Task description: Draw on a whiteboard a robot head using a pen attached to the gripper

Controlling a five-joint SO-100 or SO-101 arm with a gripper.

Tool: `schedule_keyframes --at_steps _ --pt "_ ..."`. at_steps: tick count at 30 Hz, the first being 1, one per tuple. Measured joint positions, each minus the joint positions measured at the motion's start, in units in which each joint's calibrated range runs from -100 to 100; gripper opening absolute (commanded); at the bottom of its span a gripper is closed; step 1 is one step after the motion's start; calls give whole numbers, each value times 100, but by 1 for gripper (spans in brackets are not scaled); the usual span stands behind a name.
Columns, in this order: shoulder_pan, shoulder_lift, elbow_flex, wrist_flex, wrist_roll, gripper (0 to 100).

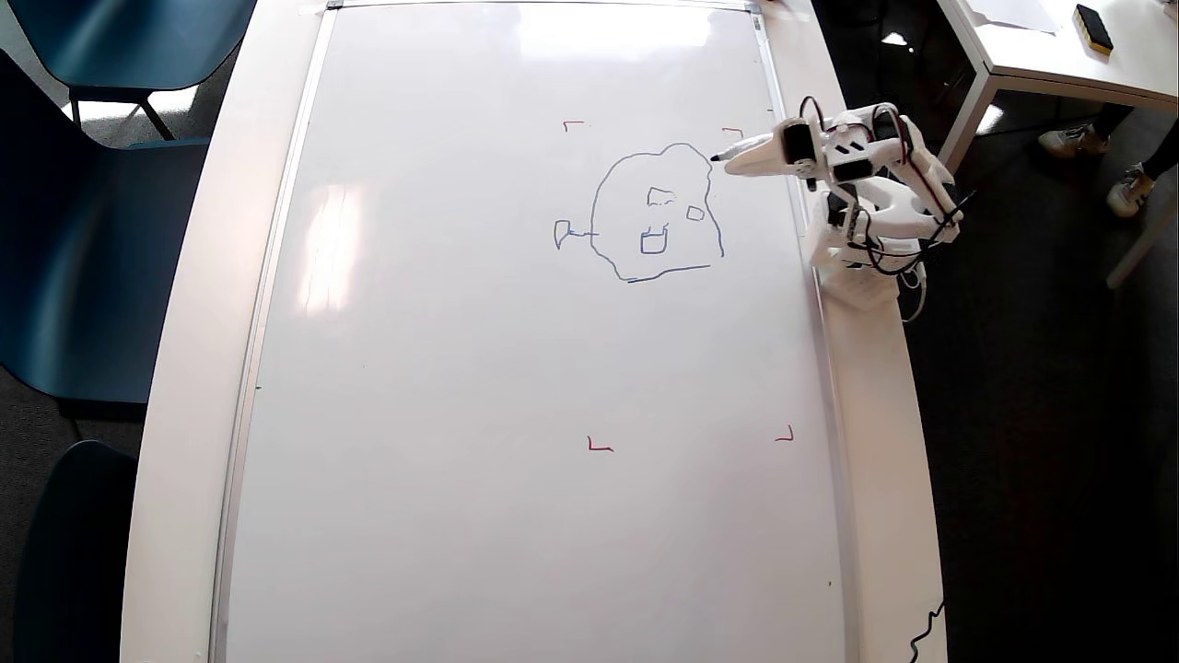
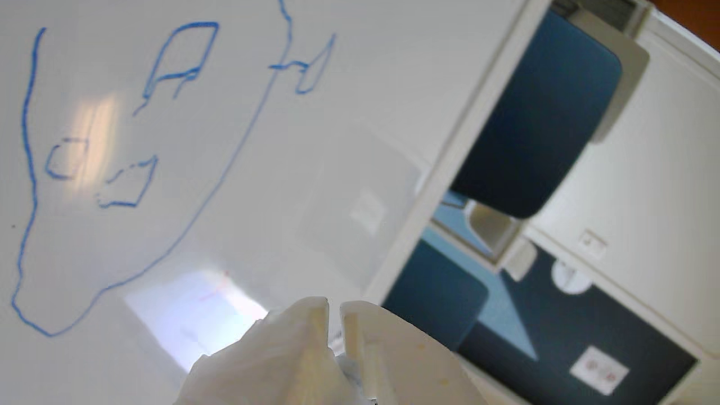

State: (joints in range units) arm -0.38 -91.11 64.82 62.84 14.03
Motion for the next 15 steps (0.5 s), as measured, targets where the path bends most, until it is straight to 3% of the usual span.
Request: schedule_keyframes --at_steps 9,13,15 --pt "0 -712 905 -1546 11 1" --pt "-8 -796 1453 -2728 11 1" --pt "-45 -745 1763 -4020 11 1"
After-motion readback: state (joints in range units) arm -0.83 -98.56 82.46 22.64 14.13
